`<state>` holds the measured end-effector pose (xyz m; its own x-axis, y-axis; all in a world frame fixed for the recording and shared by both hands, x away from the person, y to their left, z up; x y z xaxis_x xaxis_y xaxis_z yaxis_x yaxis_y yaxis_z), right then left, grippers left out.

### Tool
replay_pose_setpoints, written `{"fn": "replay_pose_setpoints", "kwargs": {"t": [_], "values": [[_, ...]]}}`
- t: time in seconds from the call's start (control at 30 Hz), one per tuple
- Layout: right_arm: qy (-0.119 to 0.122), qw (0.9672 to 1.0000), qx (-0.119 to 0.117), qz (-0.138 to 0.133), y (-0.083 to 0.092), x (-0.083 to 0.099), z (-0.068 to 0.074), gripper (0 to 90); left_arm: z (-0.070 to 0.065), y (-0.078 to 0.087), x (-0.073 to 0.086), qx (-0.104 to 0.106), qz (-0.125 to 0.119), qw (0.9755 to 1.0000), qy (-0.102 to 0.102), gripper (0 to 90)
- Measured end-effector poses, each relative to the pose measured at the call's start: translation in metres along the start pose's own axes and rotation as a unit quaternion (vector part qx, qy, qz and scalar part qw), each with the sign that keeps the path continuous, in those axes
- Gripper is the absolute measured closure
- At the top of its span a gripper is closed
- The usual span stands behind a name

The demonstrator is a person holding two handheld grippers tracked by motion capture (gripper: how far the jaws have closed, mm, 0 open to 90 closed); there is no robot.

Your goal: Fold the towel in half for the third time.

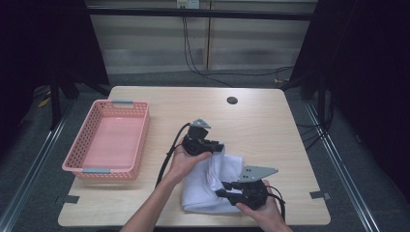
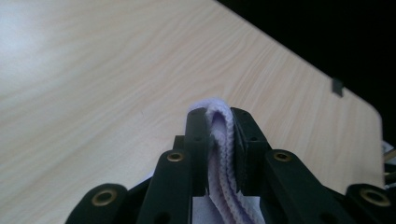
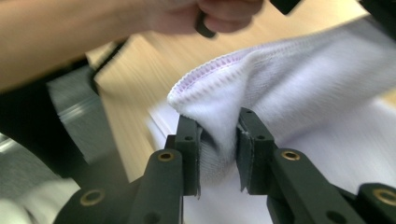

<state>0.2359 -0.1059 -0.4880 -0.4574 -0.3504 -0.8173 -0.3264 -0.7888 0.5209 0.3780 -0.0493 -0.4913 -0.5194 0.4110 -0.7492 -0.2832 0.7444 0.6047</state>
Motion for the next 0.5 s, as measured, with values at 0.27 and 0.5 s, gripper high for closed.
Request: {"fn": "replay_pose_setpoints", "kwargs": {"t": [0.27,0.5], "values": [[-0.032,0.9985,0.016,0.040,0.017,0.042,-0.013,57.2,-0.018,-0.043,0.008,0.018,0.029,0.9994,-0.007,75.4],[-0.050,0.9978,0.039,0.022,0.033,0.037,-0.024,34.1,-0.027,-0.034,-0.005,0.030,0.008,0.9993,-0.018,55.3]]}}
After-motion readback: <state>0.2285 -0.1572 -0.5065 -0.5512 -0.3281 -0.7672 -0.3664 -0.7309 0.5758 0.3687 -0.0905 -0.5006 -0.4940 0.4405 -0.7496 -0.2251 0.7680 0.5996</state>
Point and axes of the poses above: each handheld gripper's, and its own axes: y roughly backward along the jaws, x roughly out of its underside, z roughly to its left, the point moved 8 cm from there along -y, roughly forward along the jaws, and after that the axes turned 5 degrees about -x, right-handed, at the moved point
